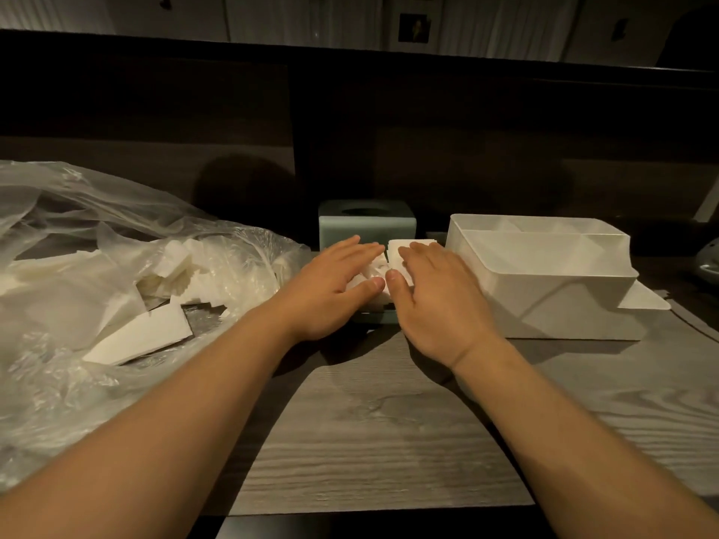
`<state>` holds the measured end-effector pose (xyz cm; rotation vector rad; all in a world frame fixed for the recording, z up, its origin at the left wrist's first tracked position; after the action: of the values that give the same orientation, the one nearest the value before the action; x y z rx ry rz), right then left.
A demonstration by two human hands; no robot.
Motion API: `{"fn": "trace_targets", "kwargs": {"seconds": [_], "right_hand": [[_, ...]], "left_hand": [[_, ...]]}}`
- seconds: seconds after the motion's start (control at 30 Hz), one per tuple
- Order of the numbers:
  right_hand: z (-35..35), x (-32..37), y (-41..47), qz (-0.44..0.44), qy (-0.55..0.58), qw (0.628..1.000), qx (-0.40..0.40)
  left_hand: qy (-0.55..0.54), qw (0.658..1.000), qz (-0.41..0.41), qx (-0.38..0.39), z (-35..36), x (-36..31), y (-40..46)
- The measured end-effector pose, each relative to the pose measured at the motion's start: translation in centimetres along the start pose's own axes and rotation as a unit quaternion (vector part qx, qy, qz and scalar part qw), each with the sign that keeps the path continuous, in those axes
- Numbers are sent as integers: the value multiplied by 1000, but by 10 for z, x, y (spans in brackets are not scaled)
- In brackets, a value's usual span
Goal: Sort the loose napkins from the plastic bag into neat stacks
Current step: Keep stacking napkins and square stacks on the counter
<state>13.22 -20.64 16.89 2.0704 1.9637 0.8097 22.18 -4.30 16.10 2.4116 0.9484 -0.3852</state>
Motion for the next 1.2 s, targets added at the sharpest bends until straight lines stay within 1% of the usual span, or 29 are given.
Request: {"fn": "trace_targets", "kwargs": {"seconds": [0.07,0.13,0.23,0.3,0.37,0.47,0.6,0.73,0.83,0.9,0.93,1.07,1.2], "right_hand": [[0,1,0,-4,15,1000,-26],[-2,5,0,-22,27,997,-64],[-5,16,0,-53,100,987,-117],[-6,24,0,-64,144,976,-151],[-6,35,2,-63,165,970,-166],[-1,55,6,-56,204,967,-141],[5,94,15,-49,272,954,-113],[9,146,26,-53,367,926,-67],[22,180,32,-50,410,911,3],[39,195,35,-41,404,912,64],[47,198,34,-43,384,918,87],[71,191,27,-60,264,952,140],[76,182,21,-87,156,970,164]], "left_hand": [[-5,1000,-6,-15,-3,-4,-2],[-9,999,-6,-49,-11,-14,-4],[-13,995,-32,-93,-27,-35,-6],[-25,994,-68,-85,-41,-46,-7],[-44,991,-100,-77,-57,-50,-10],[-33,985,-149,-76,-85,-44,-23],[17,975,-201,-97,-114,-16,-46],[20,955,-262,-141,-140,25,-70],[65,935,-288,-199,-157,57,-89],[99,923,-306,-213,-165,80,-99],[116,918,-321,-200,-167,92,-103],[163,902,-389,-95,-171,127,-113],[265,881,-392,-6,-171,136,-119]]}}
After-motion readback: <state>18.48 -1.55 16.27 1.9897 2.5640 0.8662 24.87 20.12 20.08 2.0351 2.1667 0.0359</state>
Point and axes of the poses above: each hand's wrist, its own y-axis towards the middle knuckle, its own z-axis out of the palm, x = y × z, the point moved 1 cm from there along y, towards the middle knuckle, and after that the axes turned 4 degrees about -x, right-handed, at the moved point
